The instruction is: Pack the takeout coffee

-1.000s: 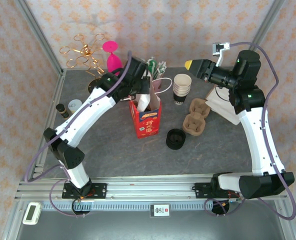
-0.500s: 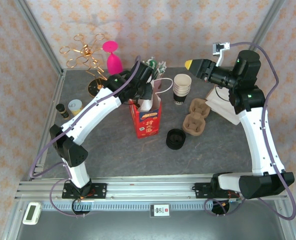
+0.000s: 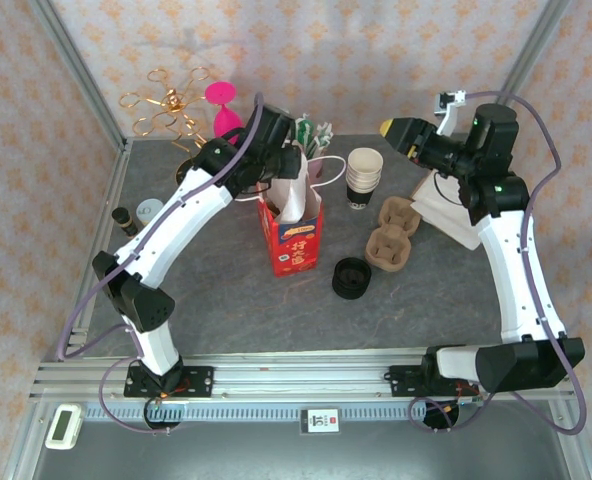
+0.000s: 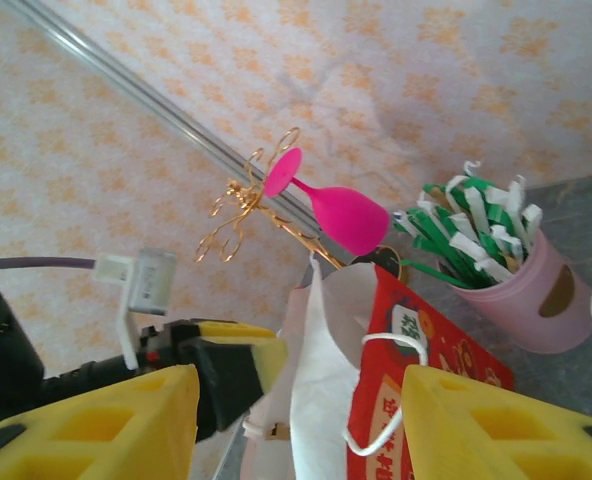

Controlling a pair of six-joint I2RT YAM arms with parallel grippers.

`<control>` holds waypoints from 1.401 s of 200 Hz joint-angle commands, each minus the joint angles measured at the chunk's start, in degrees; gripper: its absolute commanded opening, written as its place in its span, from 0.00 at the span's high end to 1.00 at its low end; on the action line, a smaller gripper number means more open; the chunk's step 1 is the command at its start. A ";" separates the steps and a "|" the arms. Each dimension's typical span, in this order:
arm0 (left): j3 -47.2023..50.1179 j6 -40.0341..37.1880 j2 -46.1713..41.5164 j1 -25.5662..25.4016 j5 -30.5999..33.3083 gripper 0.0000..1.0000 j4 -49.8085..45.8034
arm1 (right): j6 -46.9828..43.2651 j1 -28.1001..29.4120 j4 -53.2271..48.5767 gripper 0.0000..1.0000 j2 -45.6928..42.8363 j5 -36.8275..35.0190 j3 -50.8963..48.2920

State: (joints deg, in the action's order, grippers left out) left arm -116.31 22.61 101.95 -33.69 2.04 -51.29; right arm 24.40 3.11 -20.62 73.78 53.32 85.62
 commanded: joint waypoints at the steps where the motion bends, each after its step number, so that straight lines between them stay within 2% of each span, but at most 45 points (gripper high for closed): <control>1: -1.09 0.84 2.91 0.81 -1.24 0.72 3.03 | 0.94 -1.05 1.50 0.45 -0.13 -0.61 -1.29; 38: 3.07 -0.01 3.78 0.87 1.81 0.84 1.27 | 0.67 -1.93 1.27 0.44 0.00 -0.32 -2.29; 57: 7.93 -0.67 2.29 0.87 -0.96 0.84 3.48 | 0.52 -2.31 1.47 0.44 -0.10 -0.85 -2.73; 82: 10.14 -0.62 3.38 0.84 2.26 0.84 0.75 | 1.19 -2.50 2.08 0.44 0.28 -0.67 -3.26; 94: 11.18 -0.69 3.60 0.82 1.64 0.84 0.73 | 1.34 -2.50 2.08 0.45 0.44 -0.76 -3.44; 133: 3.93 -1.70 3.12 0.69 -2.25 0.81 2.52 | 1.62 -3.15 1.51 0.43 0.87 -3.31 -3.53; 151: -1.65 -1.79 4.31 0.65 -3.01 0.75 1.00 | 1.27 -4.29 -0.73 0.41 1.01 -6.13 -3.68; 186: -3.48 -1.08 1.75 0.65 0.22 0.75 1.27 | 3.54 -10.80 -4.37 0.34 -0.02 -11.69 -7.81; 236: 6.10 -2.30 -7.75 -3.13 -2.38 0.73 12.17 | 6.48 -19.84 -7.92 0.24 -1.57 -25.70 -20.97; 261: 10.90 -2.76 -10.70 -5.66 -3.39 0.71 16.24 | 10.87 -20.39 -3.91 0.22 -1.25 -28.89 -28.73; 280: 16.16 -3.69 -12.75 -6.70 -7.06 0.70 20.78 | 14.99 -20.52 -1.55 0.20 0.16 -30.39 -32.51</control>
State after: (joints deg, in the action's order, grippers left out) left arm -105.21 20.82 91.46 -39.46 -1.30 -37.93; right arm 33.52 -17.26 -25.69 73.80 28.25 56.38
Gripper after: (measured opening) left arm 0.296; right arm 0.787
